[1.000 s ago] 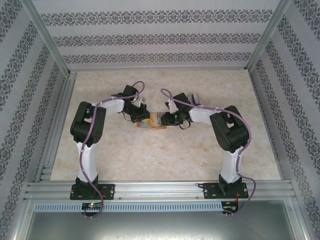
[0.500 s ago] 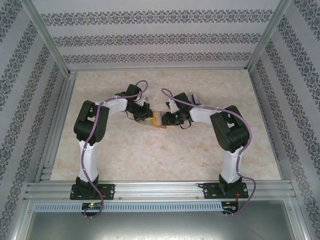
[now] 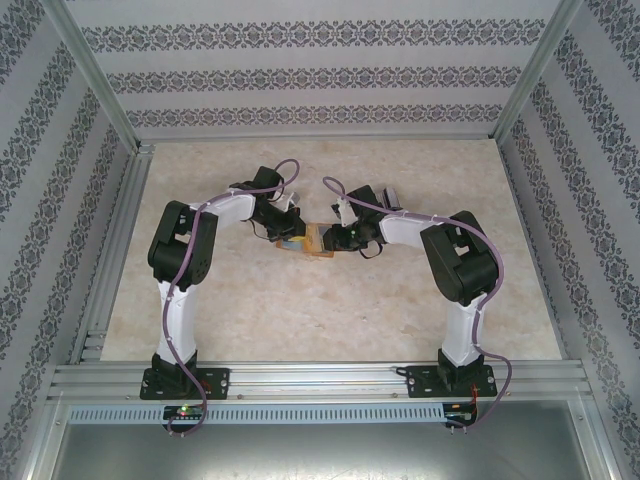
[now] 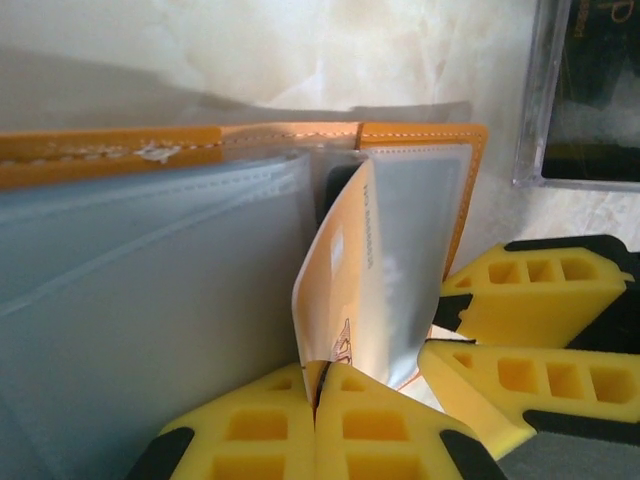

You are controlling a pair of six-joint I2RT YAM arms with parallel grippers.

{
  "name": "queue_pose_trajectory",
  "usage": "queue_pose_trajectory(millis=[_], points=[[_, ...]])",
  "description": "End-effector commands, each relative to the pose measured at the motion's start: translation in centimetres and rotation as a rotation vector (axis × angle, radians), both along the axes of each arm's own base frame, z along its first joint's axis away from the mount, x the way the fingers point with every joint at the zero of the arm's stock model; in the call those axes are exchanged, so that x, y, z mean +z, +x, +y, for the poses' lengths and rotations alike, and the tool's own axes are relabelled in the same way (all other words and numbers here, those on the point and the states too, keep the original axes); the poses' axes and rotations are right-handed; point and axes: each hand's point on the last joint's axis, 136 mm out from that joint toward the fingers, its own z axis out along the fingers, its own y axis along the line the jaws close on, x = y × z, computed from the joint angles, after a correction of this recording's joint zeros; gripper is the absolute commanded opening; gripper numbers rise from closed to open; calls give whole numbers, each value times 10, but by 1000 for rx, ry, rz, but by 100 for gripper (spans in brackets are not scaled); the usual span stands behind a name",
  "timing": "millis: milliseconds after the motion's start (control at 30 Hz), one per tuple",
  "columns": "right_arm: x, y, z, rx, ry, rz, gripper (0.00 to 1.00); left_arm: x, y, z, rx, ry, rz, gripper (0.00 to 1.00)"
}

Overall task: Put the credit cards into the card holder
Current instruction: Insert the credit card into the card slot.

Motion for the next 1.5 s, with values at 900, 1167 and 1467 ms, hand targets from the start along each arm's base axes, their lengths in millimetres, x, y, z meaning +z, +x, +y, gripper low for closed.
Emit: queue_pose_trajectory(millis=[900, 1167, 1467], points=[[-15, -9, -17, -22, -40, 66, 29, -15, -17, 6, -204, 57, 145, 0], [-15, -9, -18, -26, -37, 68, 29, -24, -17, -1, -205, 36, 169, 0], [-14, -8, -18, -24, -37, 67, 29, -28, -12, -4, -209, 74, 168, 9]])
